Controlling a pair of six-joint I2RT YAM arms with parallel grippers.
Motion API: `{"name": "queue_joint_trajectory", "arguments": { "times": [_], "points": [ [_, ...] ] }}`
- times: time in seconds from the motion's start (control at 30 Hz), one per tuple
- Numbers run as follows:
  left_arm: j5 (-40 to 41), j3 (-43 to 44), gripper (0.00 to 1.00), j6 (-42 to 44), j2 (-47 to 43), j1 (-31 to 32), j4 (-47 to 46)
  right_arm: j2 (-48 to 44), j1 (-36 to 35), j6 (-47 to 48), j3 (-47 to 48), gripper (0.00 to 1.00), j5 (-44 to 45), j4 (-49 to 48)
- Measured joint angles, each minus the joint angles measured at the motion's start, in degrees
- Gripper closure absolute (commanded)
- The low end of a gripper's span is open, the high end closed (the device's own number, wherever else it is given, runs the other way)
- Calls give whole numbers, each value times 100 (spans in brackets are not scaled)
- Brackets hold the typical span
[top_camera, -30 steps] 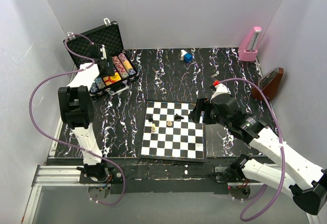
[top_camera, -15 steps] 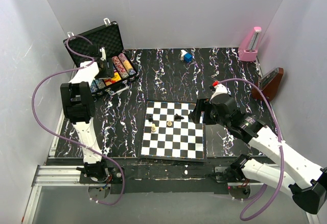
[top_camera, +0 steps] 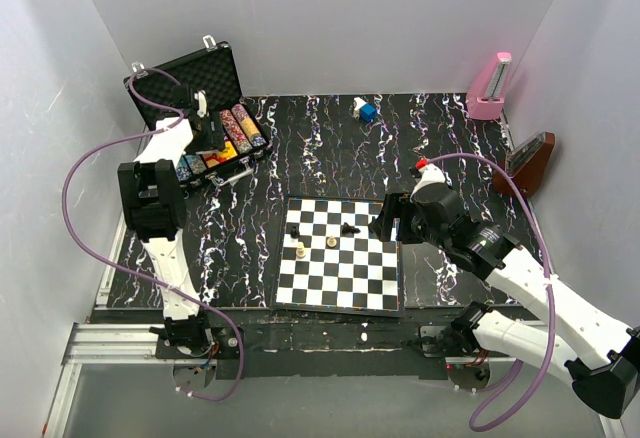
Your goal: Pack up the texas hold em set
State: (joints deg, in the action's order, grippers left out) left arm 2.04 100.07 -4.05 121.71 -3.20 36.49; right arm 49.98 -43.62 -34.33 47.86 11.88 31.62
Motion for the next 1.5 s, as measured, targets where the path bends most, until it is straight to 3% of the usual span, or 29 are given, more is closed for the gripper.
{"name": "queue_joint_trajectory", "arguments": {
  "times": [1.5],
  "points": [
    [-7, 2037, 62, -756, 1346, 52, 1191, -11, 0, -2, -2, 15, 4, -2]
  ]
}}
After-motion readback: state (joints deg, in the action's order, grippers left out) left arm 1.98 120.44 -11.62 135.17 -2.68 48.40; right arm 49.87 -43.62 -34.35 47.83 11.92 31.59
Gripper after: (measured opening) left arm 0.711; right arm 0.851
